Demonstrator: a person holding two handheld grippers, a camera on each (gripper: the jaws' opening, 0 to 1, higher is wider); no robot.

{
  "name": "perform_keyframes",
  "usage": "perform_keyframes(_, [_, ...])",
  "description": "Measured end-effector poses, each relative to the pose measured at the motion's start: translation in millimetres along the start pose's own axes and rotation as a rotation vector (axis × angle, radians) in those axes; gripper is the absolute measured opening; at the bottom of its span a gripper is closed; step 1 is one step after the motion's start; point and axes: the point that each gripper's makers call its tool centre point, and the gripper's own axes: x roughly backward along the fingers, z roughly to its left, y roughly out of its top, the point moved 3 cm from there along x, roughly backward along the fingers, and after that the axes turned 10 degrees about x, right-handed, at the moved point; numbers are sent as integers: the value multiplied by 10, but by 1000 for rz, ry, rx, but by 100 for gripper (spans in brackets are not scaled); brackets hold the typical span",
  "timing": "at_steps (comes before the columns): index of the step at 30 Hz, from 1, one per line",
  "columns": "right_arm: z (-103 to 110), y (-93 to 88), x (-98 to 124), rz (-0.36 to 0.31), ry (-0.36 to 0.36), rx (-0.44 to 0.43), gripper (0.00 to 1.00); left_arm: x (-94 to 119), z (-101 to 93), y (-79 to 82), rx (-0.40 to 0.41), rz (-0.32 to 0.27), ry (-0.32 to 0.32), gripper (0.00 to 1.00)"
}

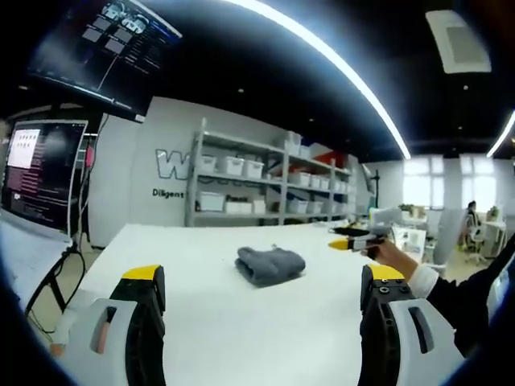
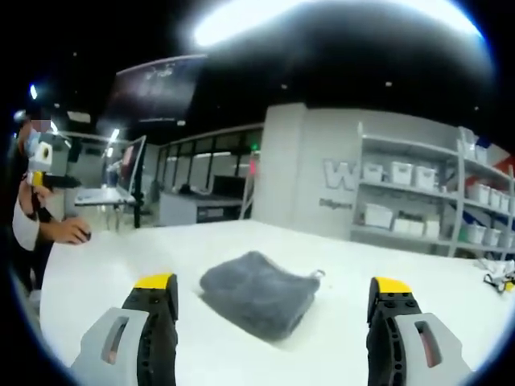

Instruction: Open the folded towel by lifting each exposed corner and separating the folded layers until the towel lies flat within the target outline without major curled edges

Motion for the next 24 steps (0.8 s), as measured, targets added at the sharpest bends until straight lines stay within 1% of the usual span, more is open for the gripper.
perform_keyframes(2, [0,-19,-24,3,1,1,97,-1,-9,5,12,-6,0,100])
perform_keyframes(5, [-21,-72,-91,15,3,0,97,-1,-12,-14,-4,5,7,100])
perform_keyframes(9, [-1,-125,-154,30,10,1,97,-5,-3,10,-10,-11,17,100])
perform_keyframes(12, [16,-151,-204,27,13,6,97,-21,-21,-29,-6,13,3,100])
perform_keyframes(15, [12,-167,-247,19,7,12,96,-45,-7,-26,3,18,-1,100])
perform_keyframes(19, [35,-181,-268,16,-3,28,96,-90,5,-83,-17,55,3,100])
perform_keyframes(23, [40,-203,-312,0,-5,21,95,-105,7,-119,-22,71,-3,100])
perform_keyframes(24, [63,-233,-318,-2,-4,17,95,-108,2,-137,-23,79,-7,100])
